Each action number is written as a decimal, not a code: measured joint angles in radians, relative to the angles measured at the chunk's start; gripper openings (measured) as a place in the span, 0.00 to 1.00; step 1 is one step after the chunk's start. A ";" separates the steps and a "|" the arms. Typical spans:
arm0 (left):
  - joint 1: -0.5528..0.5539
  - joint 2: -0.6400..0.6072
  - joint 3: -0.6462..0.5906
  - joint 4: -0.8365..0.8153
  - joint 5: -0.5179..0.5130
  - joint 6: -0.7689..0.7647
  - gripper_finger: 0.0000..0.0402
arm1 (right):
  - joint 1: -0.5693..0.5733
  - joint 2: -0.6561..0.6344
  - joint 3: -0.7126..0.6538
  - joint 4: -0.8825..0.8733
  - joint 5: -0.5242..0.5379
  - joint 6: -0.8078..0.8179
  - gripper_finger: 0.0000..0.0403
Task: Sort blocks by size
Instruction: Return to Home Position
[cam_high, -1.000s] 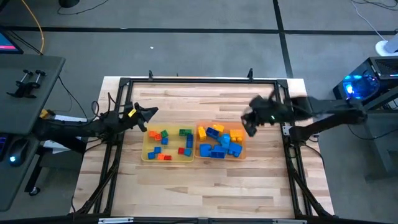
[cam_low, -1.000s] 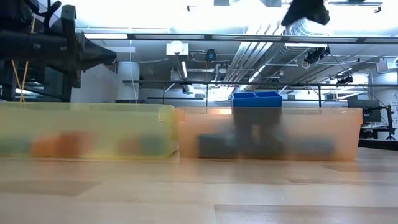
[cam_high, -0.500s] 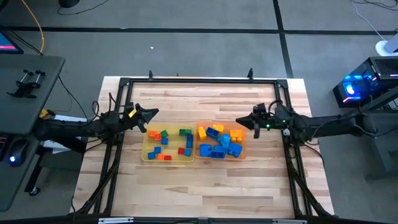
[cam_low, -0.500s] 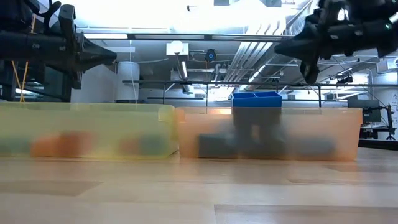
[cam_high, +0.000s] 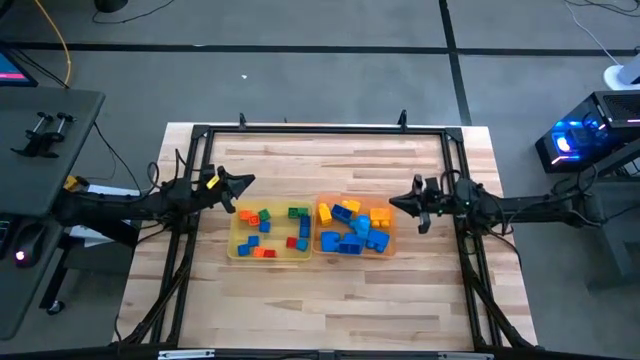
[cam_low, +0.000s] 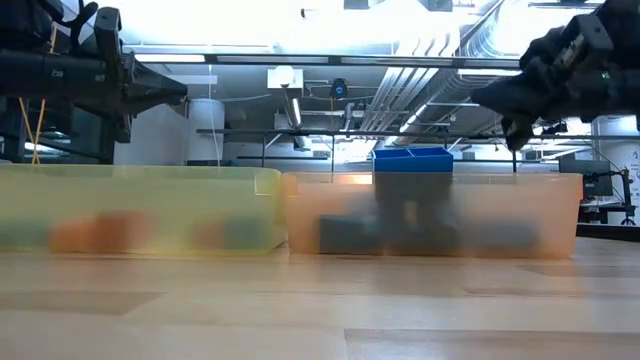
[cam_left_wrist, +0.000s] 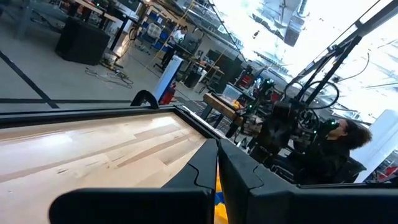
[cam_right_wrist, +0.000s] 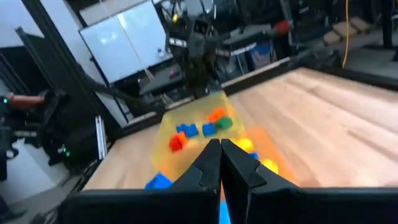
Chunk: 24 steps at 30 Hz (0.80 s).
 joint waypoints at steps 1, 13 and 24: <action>0.000 -0.007 0.000 -0.004 0.000 0.000 0.01 | 0.000 -0.004 0.000 -0.020 -0.004 0.000 0.00; 0.000 -0.219 0.004 -0.344 0.026 -0.001 0.01 | -0.001 -0.001 0.001 -0.348 0.020 0.002 0.00; -0.001 -0.319 0.002 -0.350 0.033 -0.001 0.01 | 0.050 -0.270 0.003 -0.519 0.050 0.001 0.00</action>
